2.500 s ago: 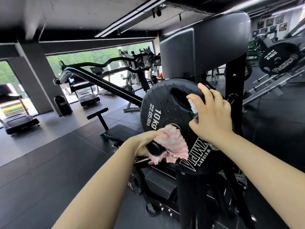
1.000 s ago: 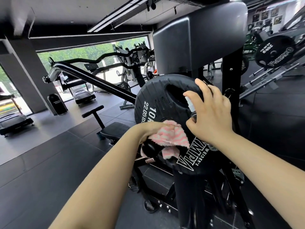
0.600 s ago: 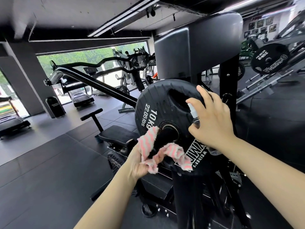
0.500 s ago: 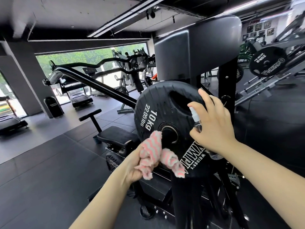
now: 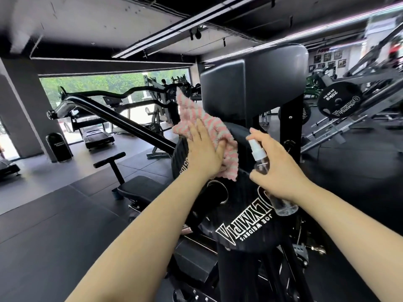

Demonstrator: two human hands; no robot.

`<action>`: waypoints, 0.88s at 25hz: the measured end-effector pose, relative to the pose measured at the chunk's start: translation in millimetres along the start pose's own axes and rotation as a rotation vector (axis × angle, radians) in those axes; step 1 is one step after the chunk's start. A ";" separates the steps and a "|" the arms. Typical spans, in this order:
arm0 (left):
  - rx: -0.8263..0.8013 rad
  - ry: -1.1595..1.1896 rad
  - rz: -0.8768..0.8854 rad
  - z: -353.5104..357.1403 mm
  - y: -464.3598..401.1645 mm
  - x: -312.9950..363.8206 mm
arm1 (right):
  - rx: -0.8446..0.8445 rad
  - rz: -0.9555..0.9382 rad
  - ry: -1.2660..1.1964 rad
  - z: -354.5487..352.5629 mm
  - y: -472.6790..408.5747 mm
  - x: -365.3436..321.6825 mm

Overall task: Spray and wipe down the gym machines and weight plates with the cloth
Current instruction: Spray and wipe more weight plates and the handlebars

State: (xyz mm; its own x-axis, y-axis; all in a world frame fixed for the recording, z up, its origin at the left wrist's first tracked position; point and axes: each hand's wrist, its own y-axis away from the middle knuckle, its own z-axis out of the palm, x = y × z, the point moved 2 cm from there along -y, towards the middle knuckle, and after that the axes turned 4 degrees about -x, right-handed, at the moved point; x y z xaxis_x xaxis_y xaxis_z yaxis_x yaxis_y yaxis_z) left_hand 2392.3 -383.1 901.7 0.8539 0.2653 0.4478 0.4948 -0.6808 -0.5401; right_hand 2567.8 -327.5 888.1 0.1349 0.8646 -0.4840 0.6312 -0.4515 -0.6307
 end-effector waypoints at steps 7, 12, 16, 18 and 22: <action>0.123 -0.243 0.583 29.9 -7.3 1.7 | 0.059 0.085 -0.128 3.1 -4.2 4.4; -0.055 -0.702 1.178 23.2 0.1 -27.6 | 0.103 0.052 0.019 7.1 -0.4 1.5; -0.193 -0.830 1.494 6.9 -18.5 -40.2 | 0.077 0.035 0.034 7.8 1.3 4.1; -0.213 -0.859 1.499 -1.9 -25.4 -54.8 | 0.067 0.022 0.016 8.1 2.6 5.6; -0.044 -0.710 1.160 -11.6 -18.8 -93.6 | 0.084 0.024 0.047 9.0 4.5 4.4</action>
State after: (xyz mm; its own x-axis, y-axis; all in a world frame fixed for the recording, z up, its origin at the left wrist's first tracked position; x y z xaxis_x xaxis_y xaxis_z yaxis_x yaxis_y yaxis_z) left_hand 2301.2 -403.0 878.2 0.6765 -0.1874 -0.7122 -0.5527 -0.7683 -0.3228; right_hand 2564.3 -327.8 877.7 0.1861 0.8617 -0.4720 0.5612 -0.4876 -0.6688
